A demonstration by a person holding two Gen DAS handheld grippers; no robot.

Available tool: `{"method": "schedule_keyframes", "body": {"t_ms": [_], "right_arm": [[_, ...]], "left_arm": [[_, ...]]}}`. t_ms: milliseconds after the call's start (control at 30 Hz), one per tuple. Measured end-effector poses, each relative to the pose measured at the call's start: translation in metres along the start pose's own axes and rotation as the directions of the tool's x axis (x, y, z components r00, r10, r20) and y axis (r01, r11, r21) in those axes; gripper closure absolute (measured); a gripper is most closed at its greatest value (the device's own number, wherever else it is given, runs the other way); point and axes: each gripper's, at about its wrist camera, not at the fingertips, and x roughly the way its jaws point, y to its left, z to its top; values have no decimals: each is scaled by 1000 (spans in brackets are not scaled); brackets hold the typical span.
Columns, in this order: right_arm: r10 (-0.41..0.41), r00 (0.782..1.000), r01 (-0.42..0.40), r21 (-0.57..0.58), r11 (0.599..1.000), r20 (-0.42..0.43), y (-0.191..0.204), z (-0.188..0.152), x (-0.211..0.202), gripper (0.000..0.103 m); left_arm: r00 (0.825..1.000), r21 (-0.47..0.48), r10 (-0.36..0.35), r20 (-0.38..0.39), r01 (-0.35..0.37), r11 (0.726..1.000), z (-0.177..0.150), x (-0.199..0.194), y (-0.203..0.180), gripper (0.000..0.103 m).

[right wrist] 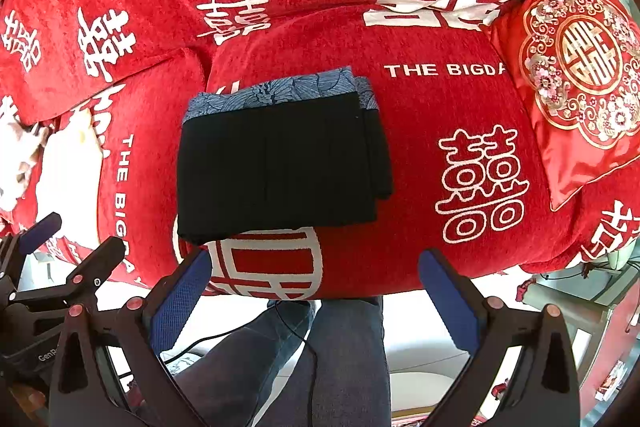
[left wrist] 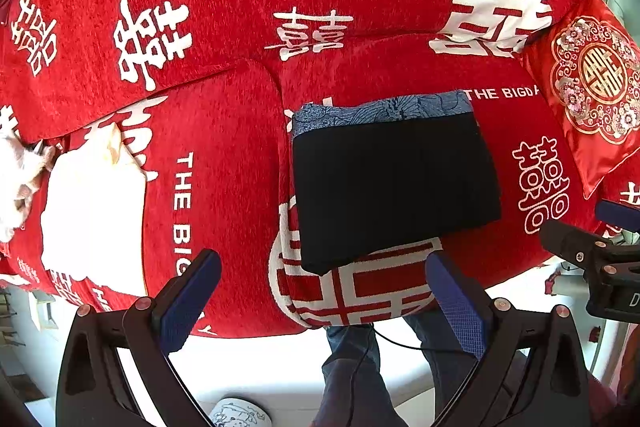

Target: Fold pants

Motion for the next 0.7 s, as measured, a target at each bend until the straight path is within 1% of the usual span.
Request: {"method": "schedule_keyframes", "body": {"t_ms": [533,700], "right_arm": [[0,1000,0,3,1000,0,0,-1,0,0],[-1,1000,1,4,1000,0,2,-2,1,0]], "left_arm": [[1000,1,2,-1,-2,1000,0,1,0,1],[1000,12,2,-1,-2,1000,-5,2,0,1]]}}
